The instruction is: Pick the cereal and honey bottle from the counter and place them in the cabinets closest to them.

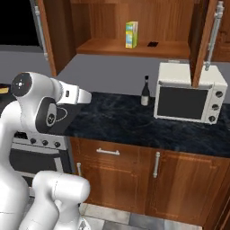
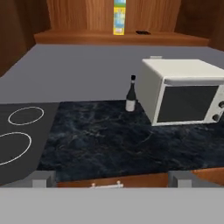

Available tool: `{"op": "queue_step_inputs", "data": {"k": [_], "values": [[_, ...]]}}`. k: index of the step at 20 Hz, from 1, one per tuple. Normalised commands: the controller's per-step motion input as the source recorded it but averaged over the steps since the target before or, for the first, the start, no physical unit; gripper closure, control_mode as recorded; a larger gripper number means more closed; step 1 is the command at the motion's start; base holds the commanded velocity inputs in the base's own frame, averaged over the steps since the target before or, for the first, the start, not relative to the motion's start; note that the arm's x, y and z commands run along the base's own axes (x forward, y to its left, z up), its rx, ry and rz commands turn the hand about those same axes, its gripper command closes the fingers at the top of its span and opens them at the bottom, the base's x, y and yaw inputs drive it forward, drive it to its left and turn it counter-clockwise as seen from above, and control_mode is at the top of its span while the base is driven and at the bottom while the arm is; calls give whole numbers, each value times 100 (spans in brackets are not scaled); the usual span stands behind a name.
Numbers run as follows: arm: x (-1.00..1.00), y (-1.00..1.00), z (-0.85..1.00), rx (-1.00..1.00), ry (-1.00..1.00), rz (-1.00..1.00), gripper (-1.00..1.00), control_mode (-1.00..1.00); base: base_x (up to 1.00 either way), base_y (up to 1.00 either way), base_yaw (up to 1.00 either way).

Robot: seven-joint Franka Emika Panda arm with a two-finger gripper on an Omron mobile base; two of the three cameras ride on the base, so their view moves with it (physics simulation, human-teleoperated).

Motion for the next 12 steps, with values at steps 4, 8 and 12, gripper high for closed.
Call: {"op": "queue_step_inputs", "data": {"k": [4, 8, 12], "values": [[0, 0, 0, 0, 0, 0, -100, 100, -10, 71, 3], [0, 0, 0, 0, 0, 0, -100, 100, -2, 76, 2], [0, 0, 0, 0, 0, 0, -100, 100, 0, 75, 2]]}}
